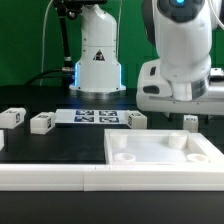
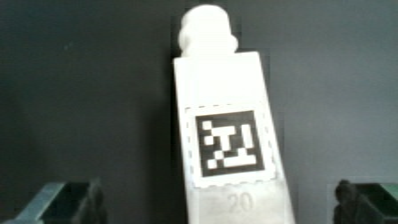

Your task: Assemble one leg

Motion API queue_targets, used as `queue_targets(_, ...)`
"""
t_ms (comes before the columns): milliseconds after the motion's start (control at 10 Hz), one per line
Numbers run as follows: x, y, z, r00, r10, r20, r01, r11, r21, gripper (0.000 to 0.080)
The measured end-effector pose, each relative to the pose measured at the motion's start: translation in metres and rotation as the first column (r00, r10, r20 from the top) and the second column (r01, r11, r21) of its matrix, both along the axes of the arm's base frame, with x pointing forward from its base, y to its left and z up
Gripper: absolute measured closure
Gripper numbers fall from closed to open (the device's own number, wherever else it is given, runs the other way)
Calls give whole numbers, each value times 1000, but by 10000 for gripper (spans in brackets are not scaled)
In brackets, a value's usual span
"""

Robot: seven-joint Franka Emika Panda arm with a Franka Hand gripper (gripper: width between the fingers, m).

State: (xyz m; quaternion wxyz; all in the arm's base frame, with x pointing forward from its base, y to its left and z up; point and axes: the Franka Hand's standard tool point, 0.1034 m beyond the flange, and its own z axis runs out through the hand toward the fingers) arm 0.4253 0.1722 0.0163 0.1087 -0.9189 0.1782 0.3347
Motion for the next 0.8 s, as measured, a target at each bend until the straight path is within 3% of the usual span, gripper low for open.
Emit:
queue_targets(200,-7,-1,-4,989,22,-145,-15,999,52,150)
queue_targets(600,-4,4,-8,984,23,-177,-14,999,50,150)
queue_targets(700,-4,4,-8,984,23,-177,-14,999,50,284)
queue_targets(800,-4,4,-8,984,23,-177,-14,999,50,478)
